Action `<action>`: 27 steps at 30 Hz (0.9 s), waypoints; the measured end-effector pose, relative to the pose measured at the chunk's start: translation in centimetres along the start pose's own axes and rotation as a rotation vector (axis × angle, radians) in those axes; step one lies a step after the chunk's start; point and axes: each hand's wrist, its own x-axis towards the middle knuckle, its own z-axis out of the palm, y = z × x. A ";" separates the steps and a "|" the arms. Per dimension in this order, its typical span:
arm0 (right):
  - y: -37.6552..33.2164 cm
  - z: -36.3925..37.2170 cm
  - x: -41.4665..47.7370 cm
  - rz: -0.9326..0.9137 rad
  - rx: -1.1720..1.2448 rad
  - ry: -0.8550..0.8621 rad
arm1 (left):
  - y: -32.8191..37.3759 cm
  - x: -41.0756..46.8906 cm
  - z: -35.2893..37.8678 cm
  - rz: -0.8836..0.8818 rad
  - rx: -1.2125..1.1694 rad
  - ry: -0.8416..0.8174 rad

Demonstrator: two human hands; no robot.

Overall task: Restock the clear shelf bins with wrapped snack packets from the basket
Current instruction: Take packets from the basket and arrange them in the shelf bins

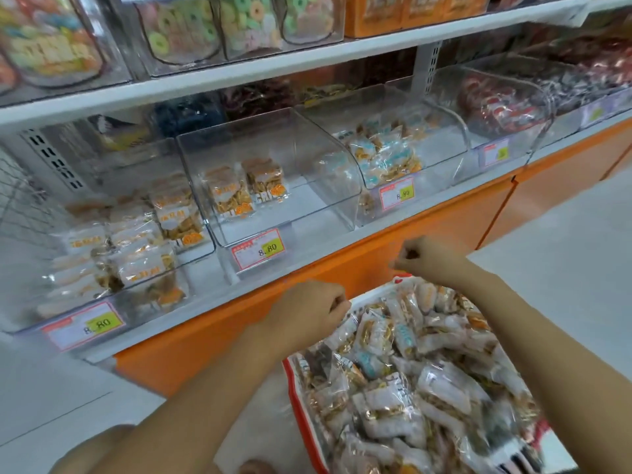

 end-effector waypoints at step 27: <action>-6.2 7.5 -4.5 0.169 0.609 -0.026 | -0.1 -3.2 4.6 -0.210 -0.304 -0.048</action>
